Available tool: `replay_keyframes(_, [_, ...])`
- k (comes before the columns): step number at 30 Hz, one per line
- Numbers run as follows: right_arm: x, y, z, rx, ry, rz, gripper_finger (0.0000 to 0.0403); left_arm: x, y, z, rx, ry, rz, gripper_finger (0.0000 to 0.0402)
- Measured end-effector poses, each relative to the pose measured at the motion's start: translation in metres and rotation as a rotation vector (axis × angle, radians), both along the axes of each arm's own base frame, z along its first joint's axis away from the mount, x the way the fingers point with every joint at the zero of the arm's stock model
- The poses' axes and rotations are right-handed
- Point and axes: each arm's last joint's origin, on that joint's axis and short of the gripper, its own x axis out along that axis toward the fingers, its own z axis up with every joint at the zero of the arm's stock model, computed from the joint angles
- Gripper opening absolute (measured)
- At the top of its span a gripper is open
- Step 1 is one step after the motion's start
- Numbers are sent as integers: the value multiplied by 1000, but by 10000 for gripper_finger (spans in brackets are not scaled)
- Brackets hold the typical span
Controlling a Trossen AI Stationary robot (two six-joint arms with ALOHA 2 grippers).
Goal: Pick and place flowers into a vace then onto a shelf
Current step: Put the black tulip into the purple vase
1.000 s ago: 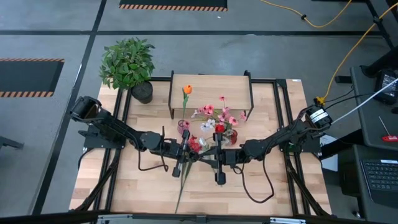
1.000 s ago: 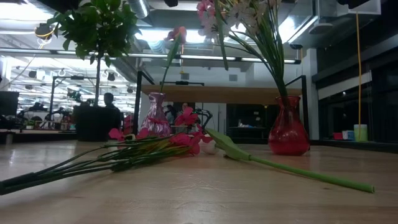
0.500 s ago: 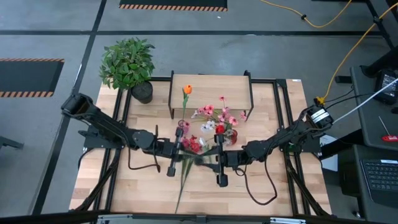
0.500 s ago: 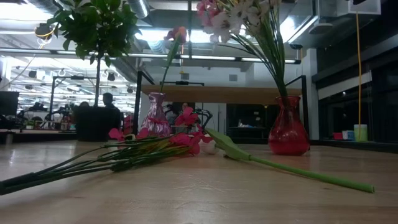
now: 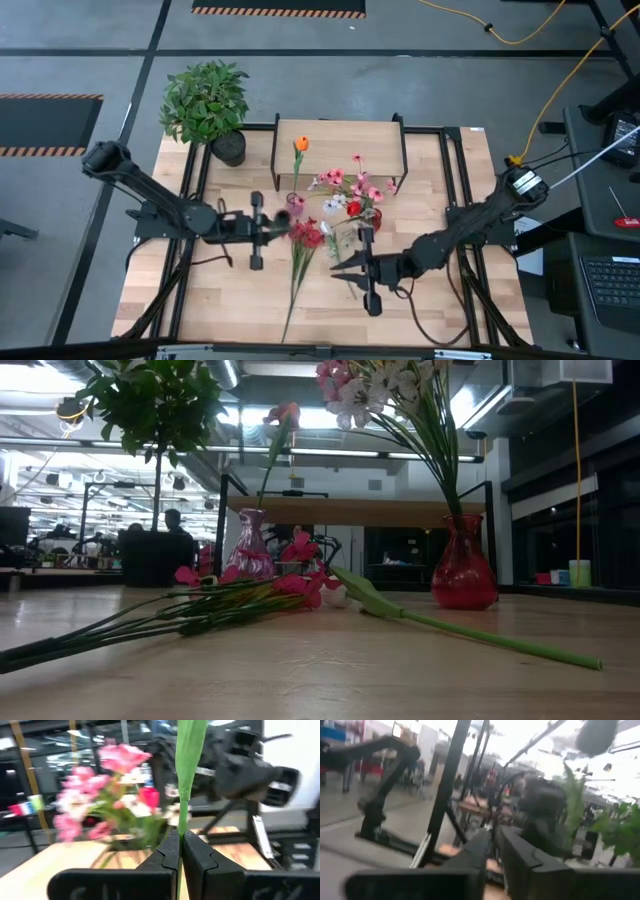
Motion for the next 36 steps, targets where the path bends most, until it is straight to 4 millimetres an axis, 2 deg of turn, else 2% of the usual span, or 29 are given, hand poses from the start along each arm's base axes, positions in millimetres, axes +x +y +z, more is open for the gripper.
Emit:
replay_keyframes(3, [-8,10,0,-6,23,32,9,-15,4,-3,4,-1,58,3])
replay_keyframes(9, [-12,21,-10,9,91,41,4,-29,19,-9,-6,4,243,3])
replay_keyframes(14, [-6,24,-23,-5,126,33,2,-26,31,-11,-12,-17,278,3])
replay_keyframes(19, [-2,21,-30,50,151,-78,2,-21,42,-8,-11,-54,238,3])
replay_keyframes(26, [-2,20,-30,48,151,-98,2,-14,56,-12,-40,-50,265,3])
replay_keyframes(36, [-2,20,-30,45,153,-100,2,-4,67,-21,-46,-16,305,3])
